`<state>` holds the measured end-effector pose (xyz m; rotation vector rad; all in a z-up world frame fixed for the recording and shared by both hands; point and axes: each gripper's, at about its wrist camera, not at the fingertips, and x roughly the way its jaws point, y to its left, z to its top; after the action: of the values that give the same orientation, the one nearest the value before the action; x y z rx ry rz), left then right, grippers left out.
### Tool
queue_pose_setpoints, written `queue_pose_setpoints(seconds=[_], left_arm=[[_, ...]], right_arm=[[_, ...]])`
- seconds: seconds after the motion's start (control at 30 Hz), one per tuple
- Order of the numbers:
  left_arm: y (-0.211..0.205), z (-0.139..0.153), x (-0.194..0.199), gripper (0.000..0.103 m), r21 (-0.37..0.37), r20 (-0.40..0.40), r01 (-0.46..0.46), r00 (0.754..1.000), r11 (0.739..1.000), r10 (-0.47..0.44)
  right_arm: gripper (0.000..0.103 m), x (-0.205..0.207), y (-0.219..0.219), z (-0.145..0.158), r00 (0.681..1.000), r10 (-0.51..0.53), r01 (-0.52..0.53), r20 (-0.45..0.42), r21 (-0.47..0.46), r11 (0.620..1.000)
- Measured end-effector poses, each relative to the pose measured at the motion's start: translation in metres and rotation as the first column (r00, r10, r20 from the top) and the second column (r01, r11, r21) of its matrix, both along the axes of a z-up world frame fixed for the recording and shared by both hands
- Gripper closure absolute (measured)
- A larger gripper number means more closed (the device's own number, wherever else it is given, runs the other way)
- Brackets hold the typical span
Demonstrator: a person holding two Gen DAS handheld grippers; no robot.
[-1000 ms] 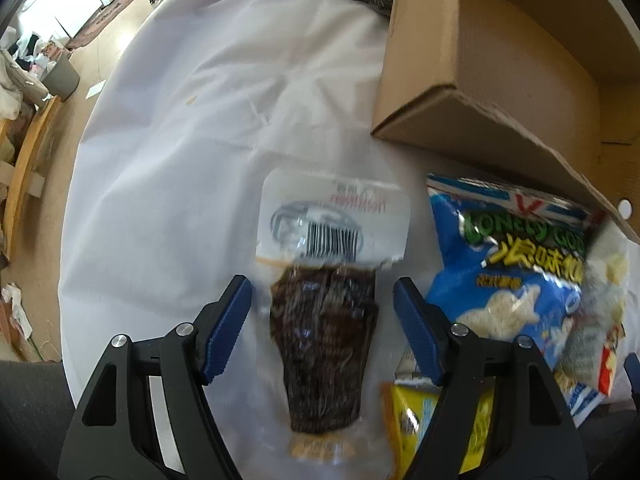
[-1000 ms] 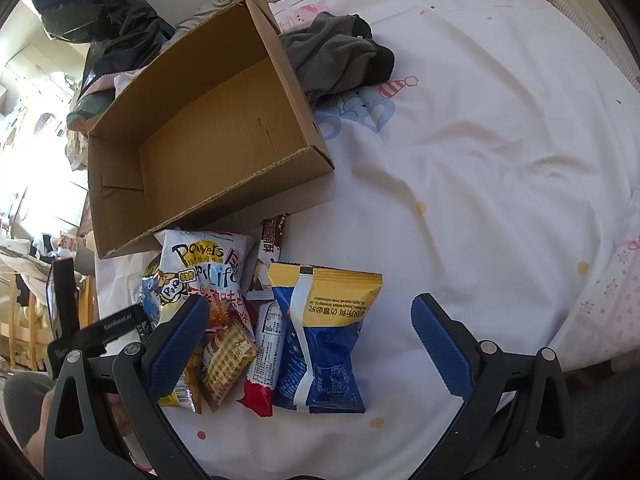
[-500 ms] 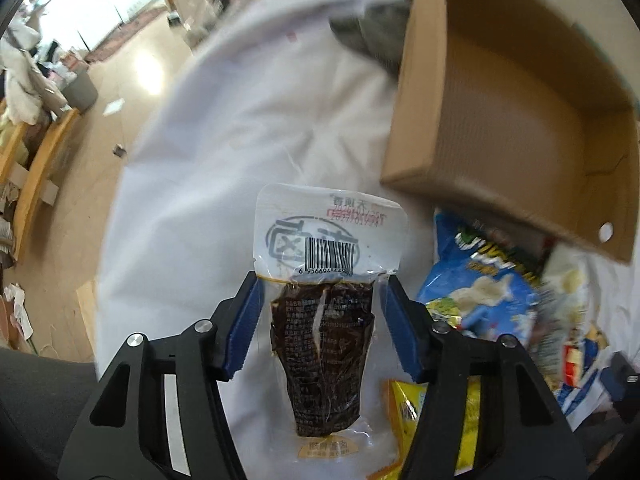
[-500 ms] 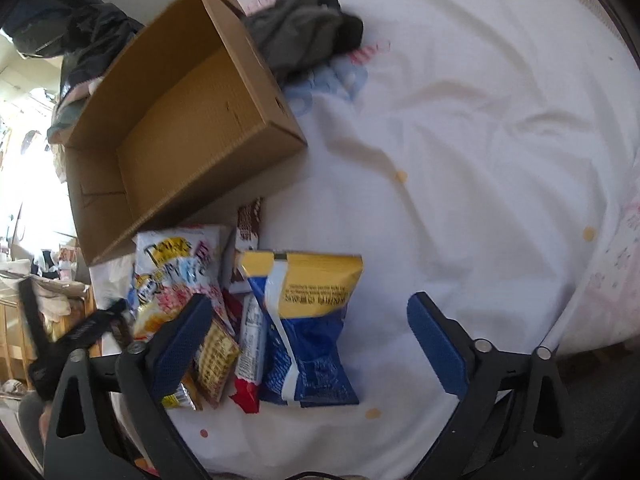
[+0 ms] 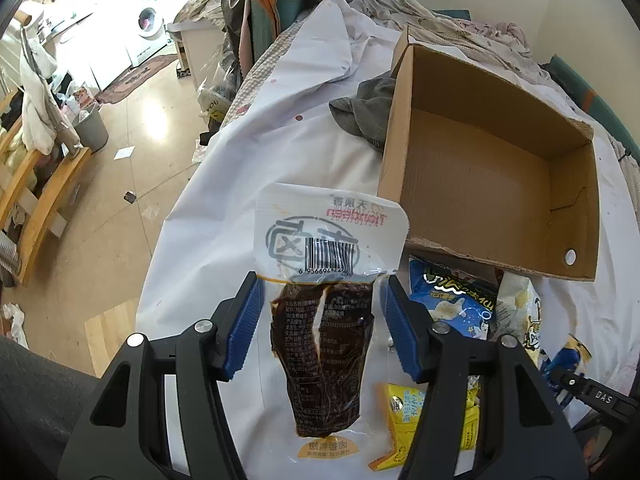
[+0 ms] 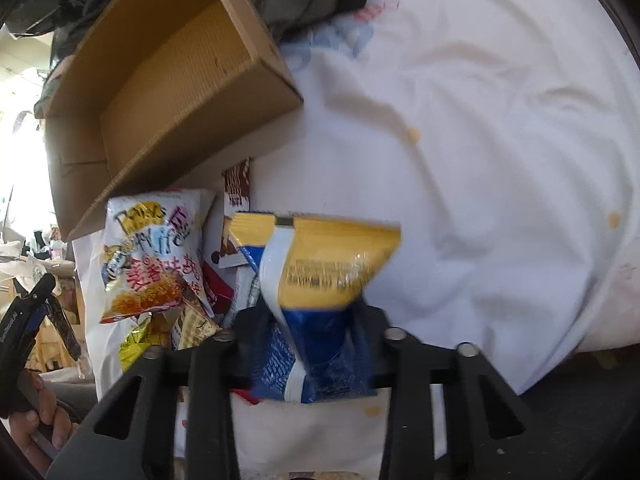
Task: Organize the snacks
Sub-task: 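Carry both packets into the cardboard box and open both tools to drop them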
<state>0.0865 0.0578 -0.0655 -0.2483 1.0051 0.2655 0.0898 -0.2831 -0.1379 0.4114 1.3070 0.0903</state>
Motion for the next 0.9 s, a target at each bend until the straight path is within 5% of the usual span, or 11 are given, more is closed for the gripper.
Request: queue_pose_setpoints(seconds=[0.37, 0.9], left_arm=[[0.0, 0.035, 0.0, 0.047, -0.048, 0.141, 0.005, 0.99, 0.999, 0.002], [-0.029, 0.073, 0.058, 0.047, 0.01, 0.225, 0.13, 0.966, 0.991, -0.129]], right_arm=[[0.074, -0.012, -0.026, 0.091, 0.927, -0.084, 0.046, 0.367, 0.111, 0.993], [0.074, 0.054, 0.007, 0.113, 0.885, 0.012, -0.073, 0.465, 0.114, 0.991]])
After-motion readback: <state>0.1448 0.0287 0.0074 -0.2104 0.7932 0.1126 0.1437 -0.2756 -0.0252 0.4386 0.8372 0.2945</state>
